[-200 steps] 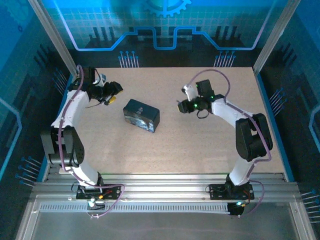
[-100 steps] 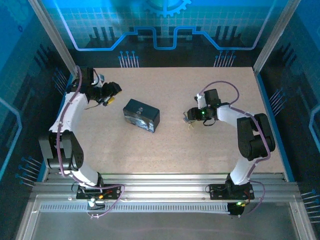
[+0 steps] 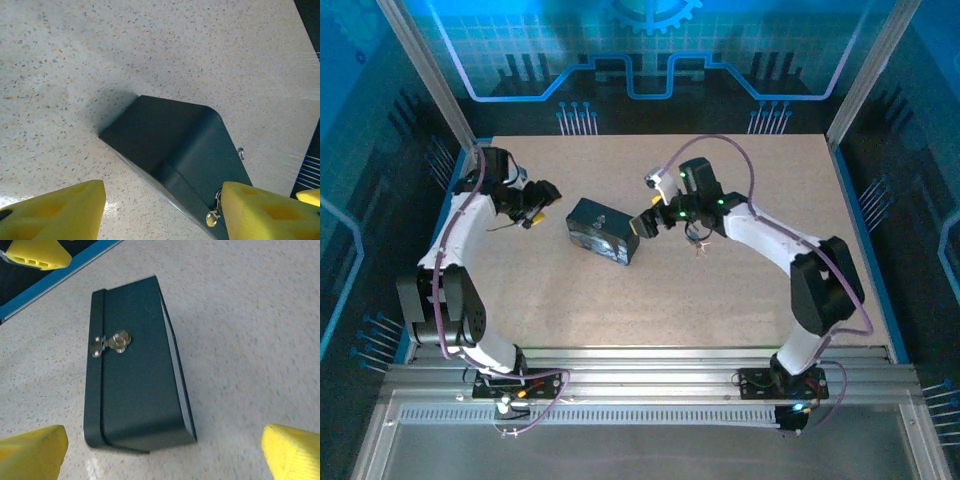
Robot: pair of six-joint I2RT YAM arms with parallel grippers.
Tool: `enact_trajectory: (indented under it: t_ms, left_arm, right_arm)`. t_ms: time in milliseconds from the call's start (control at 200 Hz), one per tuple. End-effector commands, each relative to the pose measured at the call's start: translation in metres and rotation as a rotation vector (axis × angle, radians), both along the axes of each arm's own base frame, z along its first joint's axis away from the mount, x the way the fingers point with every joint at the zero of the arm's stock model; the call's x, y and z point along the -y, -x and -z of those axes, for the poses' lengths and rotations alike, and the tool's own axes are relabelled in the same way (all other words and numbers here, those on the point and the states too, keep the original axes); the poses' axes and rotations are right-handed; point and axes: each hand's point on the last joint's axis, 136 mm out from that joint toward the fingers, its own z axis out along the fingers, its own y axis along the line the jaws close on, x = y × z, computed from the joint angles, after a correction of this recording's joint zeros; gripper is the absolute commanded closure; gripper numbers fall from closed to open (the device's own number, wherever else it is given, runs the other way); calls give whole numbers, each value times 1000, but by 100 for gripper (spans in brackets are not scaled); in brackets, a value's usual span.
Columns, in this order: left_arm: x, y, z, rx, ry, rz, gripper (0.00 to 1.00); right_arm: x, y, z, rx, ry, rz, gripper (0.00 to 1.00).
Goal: Unlock a padlock with a key
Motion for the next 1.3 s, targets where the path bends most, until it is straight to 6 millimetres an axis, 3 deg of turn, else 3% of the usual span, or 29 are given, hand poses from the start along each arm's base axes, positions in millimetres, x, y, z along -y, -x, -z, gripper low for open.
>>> enact_trajectory:
  t_ms: [0, 245, 550, 745, 1035, 1296]
  left_arm:
    - [-6, 9, -10, 22, -21, -3, 36]
    - [-7, 5, -18, 36, -24, 0, 36]
    - [-8, 0, -22, 44, -27, 5, 35]
    - [-7, -2, -27, 55, -25, 4, 36]
    - [-7, 3, -27, 51, -32, 14, 36]
    - [-6, 5, -26, 49, -32, 13, 36]
  right_arm:
    - [-26, 0, 7, 44, 59, -111, 0]
    - [-57, 1, 28, 36, 119, -184, 0]
    - [-63, 18, 45, -8, 187, -241, 0]
    - [-57, 13, 66, -15, 299, -200, 0]
    - [-64, 21, 43, -127, 83, -185, 8]
    - [-60, 21, 42, -184, 63, -165, 22]
